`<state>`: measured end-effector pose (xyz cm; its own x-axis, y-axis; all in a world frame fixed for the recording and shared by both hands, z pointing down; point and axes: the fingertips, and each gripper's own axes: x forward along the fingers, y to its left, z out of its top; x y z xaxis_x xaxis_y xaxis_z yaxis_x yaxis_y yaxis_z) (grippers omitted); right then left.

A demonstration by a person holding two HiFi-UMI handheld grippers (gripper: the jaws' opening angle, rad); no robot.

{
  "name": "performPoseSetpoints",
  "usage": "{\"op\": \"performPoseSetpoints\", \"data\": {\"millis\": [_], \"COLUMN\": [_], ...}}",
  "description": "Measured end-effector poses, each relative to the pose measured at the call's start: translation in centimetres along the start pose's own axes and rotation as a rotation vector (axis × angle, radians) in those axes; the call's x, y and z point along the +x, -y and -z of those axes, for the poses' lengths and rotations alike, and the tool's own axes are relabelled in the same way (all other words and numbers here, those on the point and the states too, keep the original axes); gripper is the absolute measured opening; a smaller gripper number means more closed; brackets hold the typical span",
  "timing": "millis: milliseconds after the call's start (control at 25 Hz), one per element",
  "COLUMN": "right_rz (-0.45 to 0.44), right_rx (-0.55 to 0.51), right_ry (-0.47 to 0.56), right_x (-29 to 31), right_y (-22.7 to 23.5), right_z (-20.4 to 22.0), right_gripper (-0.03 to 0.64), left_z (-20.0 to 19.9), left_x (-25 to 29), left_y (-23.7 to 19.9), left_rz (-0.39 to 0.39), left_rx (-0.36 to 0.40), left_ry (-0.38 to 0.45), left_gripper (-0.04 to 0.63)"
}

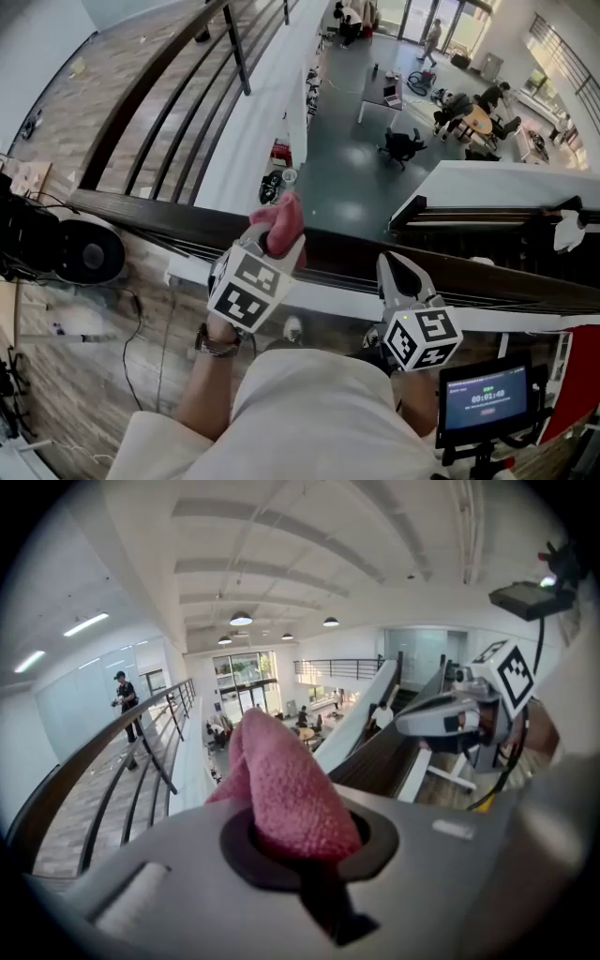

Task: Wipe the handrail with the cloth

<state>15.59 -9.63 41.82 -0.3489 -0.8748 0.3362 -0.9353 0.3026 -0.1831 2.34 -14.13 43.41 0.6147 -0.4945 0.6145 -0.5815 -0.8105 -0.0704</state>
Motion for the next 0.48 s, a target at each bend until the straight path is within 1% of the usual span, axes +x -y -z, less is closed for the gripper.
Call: {"op": "performPoseSetpoints", "data": {"millis": [80, 280, 480], "right_rz": [-0.003, -0.003, -0.040], "right_rx": [-0.001, 0.001, -0.013], "right_ry": [-0.007, -0.014, -0.022], "right_x": [-0.2, -0.1, -1.8], "right_y": [0.0, -0.3, 2.0], "right_z": [0.1, 0.2, -0.5], "right_gripper": [0.003, 0.003, 0.003], "left_z": [0.2, 0.9, -1.4], "left_x": [0.2, -0.4, 1.1], "left_y": [0.2, -0.1, 2.2], "left_rz": [0.019, 0.009, 0.003], "left_rx": [-0.003, -0.014, -0.013], "left_ry": [-0.014, -0.004, -0.013], "left_gripper": [0.032, 0.032, 0.032]}}
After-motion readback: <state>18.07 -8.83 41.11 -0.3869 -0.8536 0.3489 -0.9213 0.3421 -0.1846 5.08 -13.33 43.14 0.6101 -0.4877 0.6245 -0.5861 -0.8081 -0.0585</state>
